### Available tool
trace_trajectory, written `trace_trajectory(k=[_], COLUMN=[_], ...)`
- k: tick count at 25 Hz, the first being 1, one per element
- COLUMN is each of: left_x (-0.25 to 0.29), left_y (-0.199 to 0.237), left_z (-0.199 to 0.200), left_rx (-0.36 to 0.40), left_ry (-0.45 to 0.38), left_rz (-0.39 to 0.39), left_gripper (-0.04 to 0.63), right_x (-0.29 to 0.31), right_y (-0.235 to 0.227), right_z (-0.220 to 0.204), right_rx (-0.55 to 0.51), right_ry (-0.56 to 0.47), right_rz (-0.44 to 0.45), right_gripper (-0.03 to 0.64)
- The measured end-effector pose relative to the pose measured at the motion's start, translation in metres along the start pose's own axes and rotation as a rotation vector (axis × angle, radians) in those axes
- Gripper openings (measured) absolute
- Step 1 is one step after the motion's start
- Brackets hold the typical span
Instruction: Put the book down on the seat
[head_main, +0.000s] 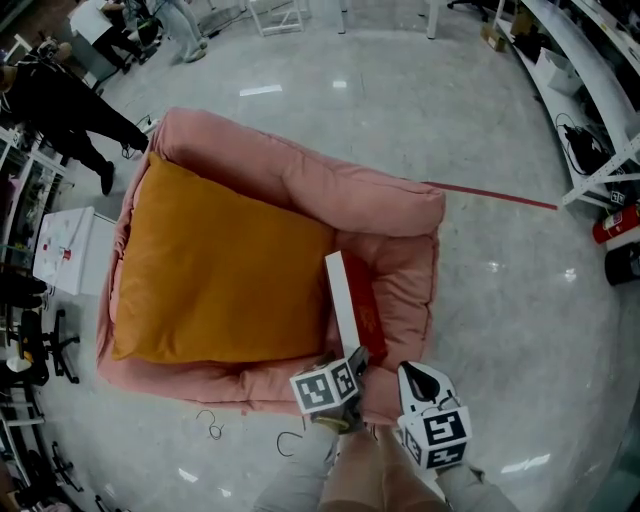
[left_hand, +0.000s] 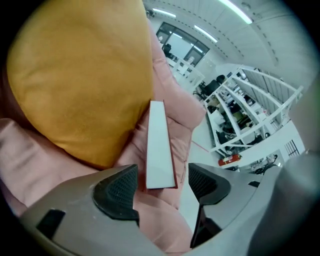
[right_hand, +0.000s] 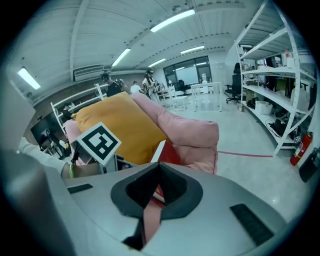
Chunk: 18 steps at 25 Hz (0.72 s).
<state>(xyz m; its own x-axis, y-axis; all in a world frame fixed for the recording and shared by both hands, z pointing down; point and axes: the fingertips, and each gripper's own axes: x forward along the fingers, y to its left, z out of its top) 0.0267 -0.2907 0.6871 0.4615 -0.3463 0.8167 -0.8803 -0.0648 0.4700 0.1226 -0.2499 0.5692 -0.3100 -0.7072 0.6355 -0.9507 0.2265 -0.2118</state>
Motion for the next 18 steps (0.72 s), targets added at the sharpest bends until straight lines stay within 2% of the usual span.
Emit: trace_trajectory(k=[2, 6, 14, 18], left_x=[-0.012, -0.042, -0.106, -0.133], left_y=[-0.008, -0.022, -0.052, -0.072], left_z=[0.003, 0.000, 0.003, -0.004], left_rx=[0.032, 0.073, 0.188, 0.244], left_ry=[-0.021, -0.066, -0.231, -0.266], left_rz=[-0.024, -0.056, -0.079, -0.133], left_gripper=[0.310, 0.206, 0.012, 0.006], right_x=[-0.004, -0.017, -0.048, -0.066], right_y=[0.002, 0.011, 0.027, 0.038], right_z=[0.002, 0.002, 0.000, -0.001], right_rx=[-0.009, -0.024, -0.055, -0.078], right_ry=[-0.011, -0.023, -0.042, -0.056], right_rz=[0.002, 0.009, 0.022, 0.041], right_gripper=[0.005, 0.005, 0.005, 0.005])
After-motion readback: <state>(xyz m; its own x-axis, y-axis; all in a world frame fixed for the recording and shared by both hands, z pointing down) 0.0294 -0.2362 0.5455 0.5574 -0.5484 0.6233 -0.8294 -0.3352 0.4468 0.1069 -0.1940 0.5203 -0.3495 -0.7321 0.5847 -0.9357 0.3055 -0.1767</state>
